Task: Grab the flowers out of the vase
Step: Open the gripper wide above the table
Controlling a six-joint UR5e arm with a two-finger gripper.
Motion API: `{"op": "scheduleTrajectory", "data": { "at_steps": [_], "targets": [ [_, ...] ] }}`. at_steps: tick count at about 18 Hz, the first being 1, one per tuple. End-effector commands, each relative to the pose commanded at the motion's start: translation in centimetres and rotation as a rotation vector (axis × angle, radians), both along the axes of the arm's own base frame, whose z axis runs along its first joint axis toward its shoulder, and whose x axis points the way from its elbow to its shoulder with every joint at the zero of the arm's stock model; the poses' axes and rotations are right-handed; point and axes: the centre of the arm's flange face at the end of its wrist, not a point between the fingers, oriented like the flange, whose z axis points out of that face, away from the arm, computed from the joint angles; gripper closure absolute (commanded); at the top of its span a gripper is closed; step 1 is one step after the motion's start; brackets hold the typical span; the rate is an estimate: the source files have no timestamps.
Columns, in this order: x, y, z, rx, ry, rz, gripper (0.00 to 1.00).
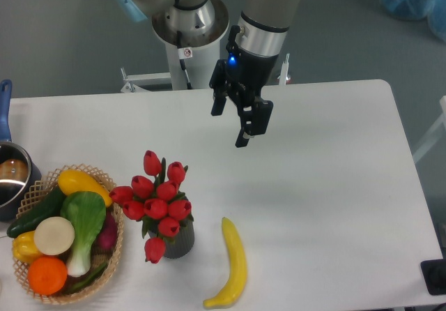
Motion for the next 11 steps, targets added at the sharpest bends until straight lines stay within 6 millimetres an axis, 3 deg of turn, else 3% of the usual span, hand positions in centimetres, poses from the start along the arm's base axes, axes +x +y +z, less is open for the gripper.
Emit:
{"op": "scheduleTrajectory", "data": {
  "at_steps": [8,11],
  "targets": [
    [-1.2,-0.4,-0.4,0.021,-0.024,0.074,0.0],
    [-0.9,0.1,-1.8,0.089,-0.067,0.16,0.0]
  ]
}}
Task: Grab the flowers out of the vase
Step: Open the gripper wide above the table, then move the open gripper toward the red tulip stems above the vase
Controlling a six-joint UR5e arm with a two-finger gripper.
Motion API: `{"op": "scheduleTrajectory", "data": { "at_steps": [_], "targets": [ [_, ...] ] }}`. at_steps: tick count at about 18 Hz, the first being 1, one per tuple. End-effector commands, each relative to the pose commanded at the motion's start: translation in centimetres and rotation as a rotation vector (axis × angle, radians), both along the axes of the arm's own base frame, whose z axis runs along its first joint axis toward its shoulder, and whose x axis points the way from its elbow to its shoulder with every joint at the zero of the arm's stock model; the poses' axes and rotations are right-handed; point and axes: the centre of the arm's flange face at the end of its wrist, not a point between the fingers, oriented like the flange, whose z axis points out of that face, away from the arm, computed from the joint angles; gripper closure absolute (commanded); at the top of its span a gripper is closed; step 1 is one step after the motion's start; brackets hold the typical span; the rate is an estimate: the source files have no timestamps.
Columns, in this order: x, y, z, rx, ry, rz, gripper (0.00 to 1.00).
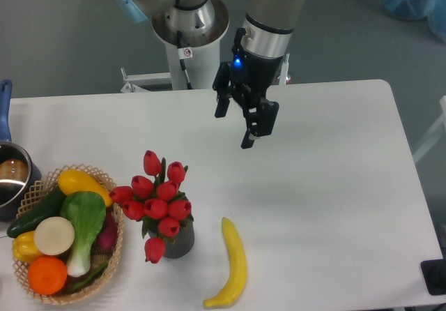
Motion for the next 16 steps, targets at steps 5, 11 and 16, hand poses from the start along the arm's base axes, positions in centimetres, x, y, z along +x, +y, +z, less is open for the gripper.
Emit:
{"op": "scheduleTrajectory", "data": {
  "at_steps": [5,11,16],
  "targets": [
    [0.5,1.3,-2.2,0.141,-0.179,0.097,0.0],
    [-0.6,3.0,-3.6,0.147,-0.22,0.078,0.0],
    [-1.3,3.7,-5.4,0.176,-0.292,0.07,0.0]
  ]
}}
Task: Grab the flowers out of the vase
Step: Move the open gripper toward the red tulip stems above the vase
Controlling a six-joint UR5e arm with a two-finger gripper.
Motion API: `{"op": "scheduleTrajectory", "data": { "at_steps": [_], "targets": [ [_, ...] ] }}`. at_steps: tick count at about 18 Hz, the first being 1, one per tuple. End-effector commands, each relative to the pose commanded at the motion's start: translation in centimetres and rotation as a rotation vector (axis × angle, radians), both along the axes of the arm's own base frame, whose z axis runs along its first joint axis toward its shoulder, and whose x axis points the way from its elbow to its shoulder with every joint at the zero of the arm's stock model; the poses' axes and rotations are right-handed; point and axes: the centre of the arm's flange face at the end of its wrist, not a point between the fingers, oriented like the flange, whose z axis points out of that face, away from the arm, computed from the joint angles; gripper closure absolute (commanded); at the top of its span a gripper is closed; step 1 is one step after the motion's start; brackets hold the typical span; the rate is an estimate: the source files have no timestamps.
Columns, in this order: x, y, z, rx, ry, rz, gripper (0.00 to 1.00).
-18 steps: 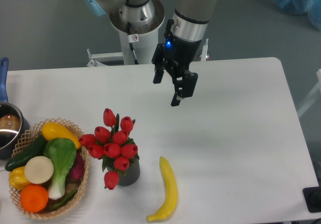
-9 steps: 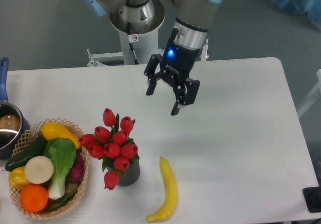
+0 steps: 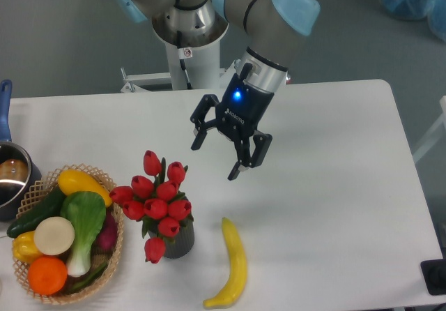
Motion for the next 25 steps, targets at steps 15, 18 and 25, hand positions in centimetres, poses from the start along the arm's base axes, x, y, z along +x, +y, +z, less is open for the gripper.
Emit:
{"op": "scheduleTrajectory", "data": {
  "at_steps": [15,18,25],
  "targets": [
    [-4.3,2.2,-4.7,0.148,-0.242,0.013,0.0],
    [-3.9,2.8,-4.9,0.152,-0.248,0.001,0.0],
    [-2.0,4.2,-7.0,0.268,-0.236,-0.114,0.0]
  ]
}}
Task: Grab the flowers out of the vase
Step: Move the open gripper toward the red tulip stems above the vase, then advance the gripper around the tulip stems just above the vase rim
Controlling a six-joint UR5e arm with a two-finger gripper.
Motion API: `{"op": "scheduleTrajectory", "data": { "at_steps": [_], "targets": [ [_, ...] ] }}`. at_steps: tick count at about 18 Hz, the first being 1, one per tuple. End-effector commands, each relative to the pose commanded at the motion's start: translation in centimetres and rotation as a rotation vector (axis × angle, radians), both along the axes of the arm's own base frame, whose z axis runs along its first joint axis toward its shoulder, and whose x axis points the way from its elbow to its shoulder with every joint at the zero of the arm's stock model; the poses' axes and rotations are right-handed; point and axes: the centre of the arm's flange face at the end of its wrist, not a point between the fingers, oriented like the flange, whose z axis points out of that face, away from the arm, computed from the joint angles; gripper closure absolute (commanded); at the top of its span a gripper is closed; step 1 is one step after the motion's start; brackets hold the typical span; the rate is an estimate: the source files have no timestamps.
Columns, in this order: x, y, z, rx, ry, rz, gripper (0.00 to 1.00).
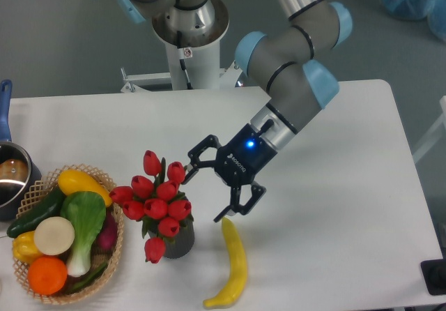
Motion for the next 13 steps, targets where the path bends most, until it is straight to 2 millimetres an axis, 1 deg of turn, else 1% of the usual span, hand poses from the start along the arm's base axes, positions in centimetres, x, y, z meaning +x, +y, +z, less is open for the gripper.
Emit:
{"op": "scheduleTrajectory", "data": {
  "at_steps": [7,9,12,13],
  "targets": [
    [1.3,-0.9,-2.1,0.007,0.012,-0.027,0.0],
    [1.4,-0.9,-2.0,0.009,0.015,-0.027,0.0],
    [1.9,0.1,-1.5,0.043,0.001,-0.045,0.0],
    [1.8,0.3,-1.5,0.054,-0.014,-0.045,0.0]
  ]
}}
